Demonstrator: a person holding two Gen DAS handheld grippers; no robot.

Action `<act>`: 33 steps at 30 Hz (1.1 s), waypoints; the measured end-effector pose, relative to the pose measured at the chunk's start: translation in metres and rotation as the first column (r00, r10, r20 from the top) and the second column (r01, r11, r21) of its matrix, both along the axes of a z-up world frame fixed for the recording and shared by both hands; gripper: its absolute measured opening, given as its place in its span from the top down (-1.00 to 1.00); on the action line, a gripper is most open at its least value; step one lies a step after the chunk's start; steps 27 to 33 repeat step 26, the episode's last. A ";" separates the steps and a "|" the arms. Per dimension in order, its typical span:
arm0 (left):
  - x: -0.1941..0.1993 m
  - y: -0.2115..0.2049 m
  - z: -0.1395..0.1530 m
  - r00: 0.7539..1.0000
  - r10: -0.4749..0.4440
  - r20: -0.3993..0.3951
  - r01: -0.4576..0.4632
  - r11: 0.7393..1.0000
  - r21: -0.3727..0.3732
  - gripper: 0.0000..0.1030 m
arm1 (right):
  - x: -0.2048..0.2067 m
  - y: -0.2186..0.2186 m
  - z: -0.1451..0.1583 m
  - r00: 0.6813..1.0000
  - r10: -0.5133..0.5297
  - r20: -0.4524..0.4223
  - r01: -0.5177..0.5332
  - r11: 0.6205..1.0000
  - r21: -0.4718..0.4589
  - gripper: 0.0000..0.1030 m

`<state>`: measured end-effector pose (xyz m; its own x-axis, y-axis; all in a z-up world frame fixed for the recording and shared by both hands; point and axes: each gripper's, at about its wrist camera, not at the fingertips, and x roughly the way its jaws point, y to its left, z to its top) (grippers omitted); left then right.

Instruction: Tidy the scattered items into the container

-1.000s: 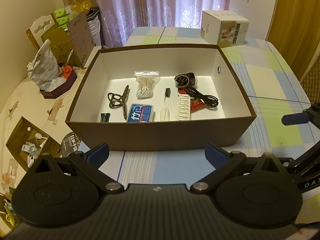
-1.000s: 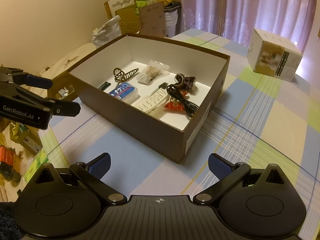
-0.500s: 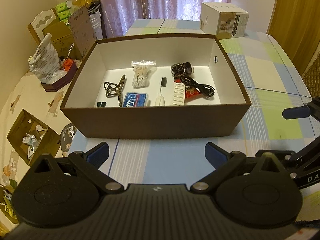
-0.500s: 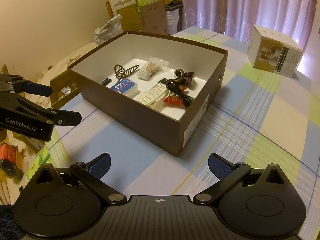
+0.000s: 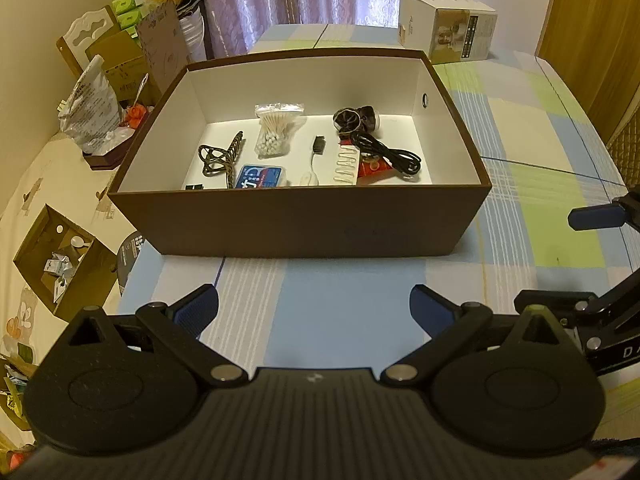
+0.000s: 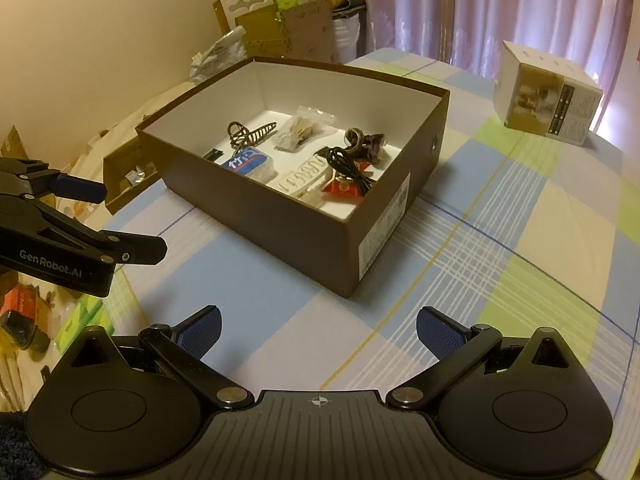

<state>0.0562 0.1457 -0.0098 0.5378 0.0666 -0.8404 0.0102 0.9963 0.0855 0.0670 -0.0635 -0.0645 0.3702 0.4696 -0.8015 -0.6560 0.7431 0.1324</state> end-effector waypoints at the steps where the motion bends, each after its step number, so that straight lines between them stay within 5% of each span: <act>1: -0.001 -0.001 0.000 1.000 0.001 -0.001 -0.001 1.000 0.001 -0.95 | 0.000 -0.001 0.000 1.000 0.001 -0.001 -0.001 1.000 0.000 -0.96; 33: -0.018 -0.011 0.002 0.999 0.039 0.006 -0.039 0.999 0.010 -0.95 | -0.008 -0.009 0.000 0.999 0.042 0.003 -0.042 0.999 0.005 -0.96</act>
